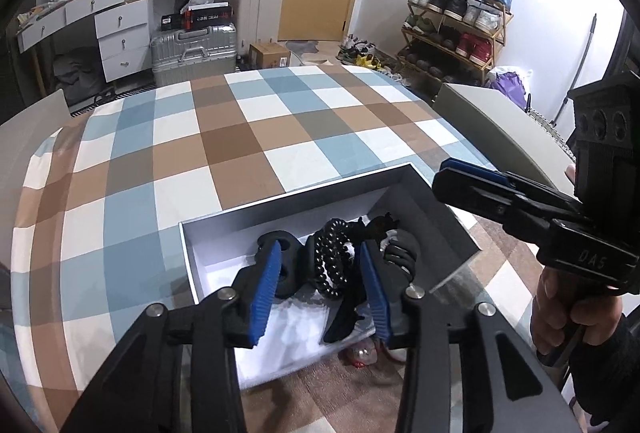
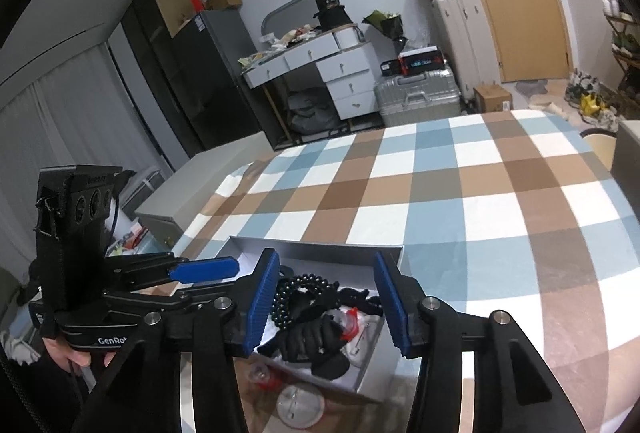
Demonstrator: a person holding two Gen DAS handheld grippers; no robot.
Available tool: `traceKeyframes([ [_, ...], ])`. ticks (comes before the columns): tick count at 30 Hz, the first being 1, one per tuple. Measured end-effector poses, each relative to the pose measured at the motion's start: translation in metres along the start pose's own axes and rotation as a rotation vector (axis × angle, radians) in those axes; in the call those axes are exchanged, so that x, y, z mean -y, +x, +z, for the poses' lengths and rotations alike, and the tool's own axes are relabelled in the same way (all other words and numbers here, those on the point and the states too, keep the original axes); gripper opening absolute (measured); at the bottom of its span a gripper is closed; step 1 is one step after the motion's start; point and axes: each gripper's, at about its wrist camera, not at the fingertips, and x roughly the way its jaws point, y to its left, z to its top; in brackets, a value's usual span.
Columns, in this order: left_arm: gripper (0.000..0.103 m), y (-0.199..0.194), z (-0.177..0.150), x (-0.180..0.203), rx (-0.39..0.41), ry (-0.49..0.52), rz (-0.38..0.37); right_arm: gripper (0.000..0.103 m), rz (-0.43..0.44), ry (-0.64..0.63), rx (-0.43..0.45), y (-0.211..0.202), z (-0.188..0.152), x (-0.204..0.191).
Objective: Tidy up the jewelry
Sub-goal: 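Lift both grippers out of the grey box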
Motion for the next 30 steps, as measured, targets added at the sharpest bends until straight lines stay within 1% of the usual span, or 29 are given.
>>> traceKeyframes([
  [2,0.039,-0.005,-0.001,0.001,0.011,-0.006,0.013,0.056,-0.001,0.002,0.009,-0.005,0.000,-0.002],
  [6,0.048,-0.014,-0.003,0.003,0.034,-0.014,0.027,0.062,-0.003,-0.005,0.035,-0.019,-0.002,-0.008],
  [8,0.051,-0.020,-0.004,0.005,0.045,-0.015,0.036,0.069,-0.003,-0.008,0.042,-0.025,-0.003,-0.012],
  [10,0.055,-0.024,-0.006,0.007,0.053,-0.015,0.044,0.073,-0.001,-0.015,0.053,-0.031,-0.004,-0.016],
  [14,0.065,-0.031,-0.009,0.009,0.067,-0.023,0.074,0.074,0.006,-0.027,0.061,-0.041,-0.007,-0.023],
  [15,0.066,-0.032,-0.009,0.009,0.071,-0.026,0.077,0.074,0.007,-0.029,0.063,-0.043,-0.008,-0.025],
  [20,0.068,-0.038,-0.016,0.012,0.082,-0.032,0.086,0.082,0.006,-0.039,0.073,-0.053,-0.015,-0.033],
  [24,0.081,-0.041,-0.026,0.012,0.094,-0.055,0.132,0.088,0.008,-0.034,0.063,-0.054,-0.023,-0.035],
  [30,0.082,-0.040,-0.047,0.004,0.076,-0.126,0.134,0.090,-0.017,-0.058,0.041,-0.053,-0.040,-0.038],
])
